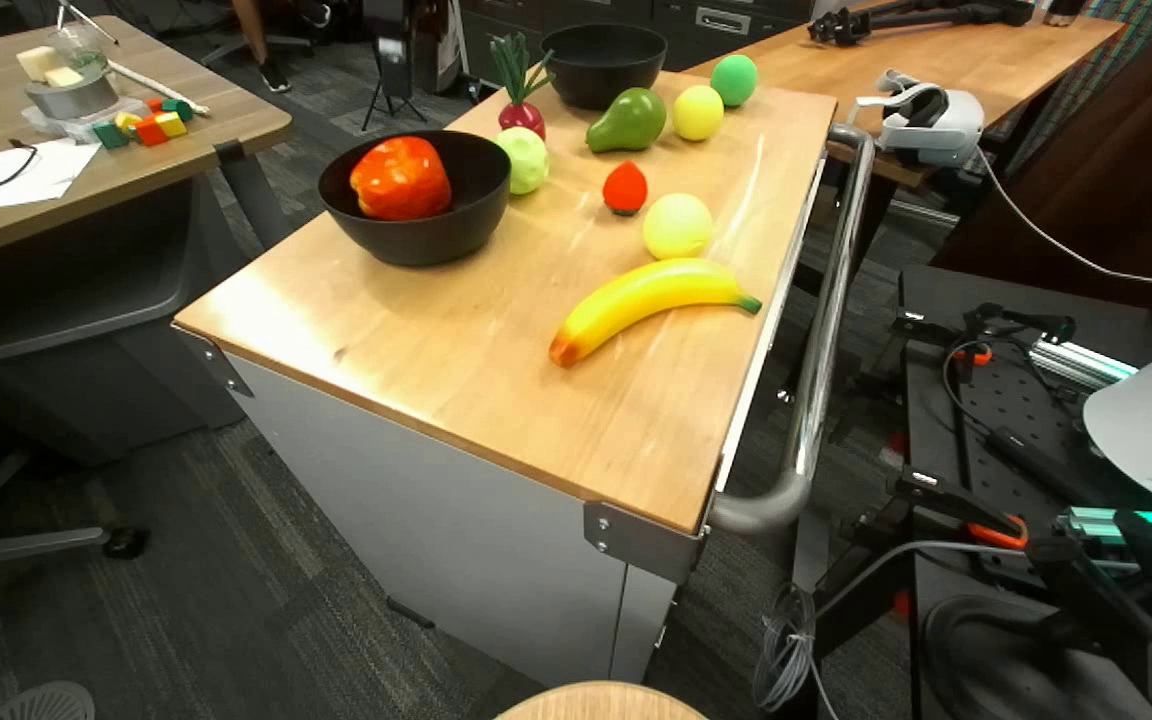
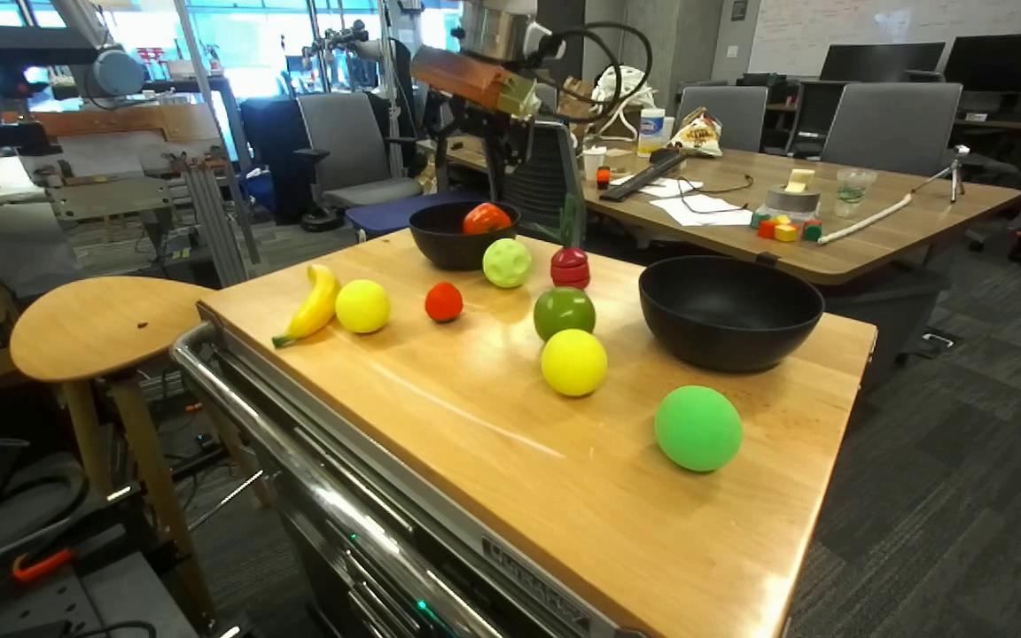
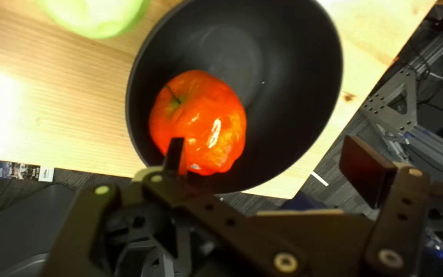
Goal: Pick up all the fruits from the table and put 5 fruits in the bowl to the right and 4 fruits into the bowl to the left
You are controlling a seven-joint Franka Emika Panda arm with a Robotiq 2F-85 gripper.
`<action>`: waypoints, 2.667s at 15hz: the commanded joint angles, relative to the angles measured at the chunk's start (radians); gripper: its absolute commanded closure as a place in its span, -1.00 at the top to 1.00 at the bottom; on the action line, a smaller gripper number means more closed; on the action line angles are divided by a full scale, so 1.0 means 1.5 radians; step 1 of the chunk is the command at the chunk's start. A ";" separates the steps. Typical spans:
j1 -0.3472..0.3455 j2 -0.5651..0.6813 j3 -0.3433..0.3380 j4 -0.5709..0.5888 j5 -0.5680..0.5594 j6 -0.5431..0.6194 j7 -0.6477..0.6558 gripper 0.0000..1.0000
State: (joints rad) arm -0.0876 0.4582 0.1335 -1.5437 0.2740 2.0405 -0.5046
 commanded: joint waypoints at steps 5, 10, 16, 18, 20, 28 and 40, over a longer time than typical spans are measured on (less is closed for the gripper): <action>-0.022 -0.244 -0.087 -0.159 -0.135 -0.030 0.003 1.00; -0.015 -0.236 -0.099 -0.175 -0.120 0.014 -0.025 1.00; -0.014 -0.171 -0.095 -0.182 -0.122 0.173 -0.070 1.00; -0.018 -0.145 -0.095 -0.165 -0.125 0.162 -0.065 1.00; -0.023 -0.125 -0.098 -0.153 -0.135 0.152 -0.061 1.00; -0.053 -0.055 -0.093 -0.109 -0.133 0.169 -0.067 0.20; -0.063 -0.029 -0.058 -0.100 -0.107 0.192 -0.068 -0.98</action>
State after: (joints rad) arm -0.1678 0.4273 0.0322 -1.7276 0.1036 2.3648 -0.5942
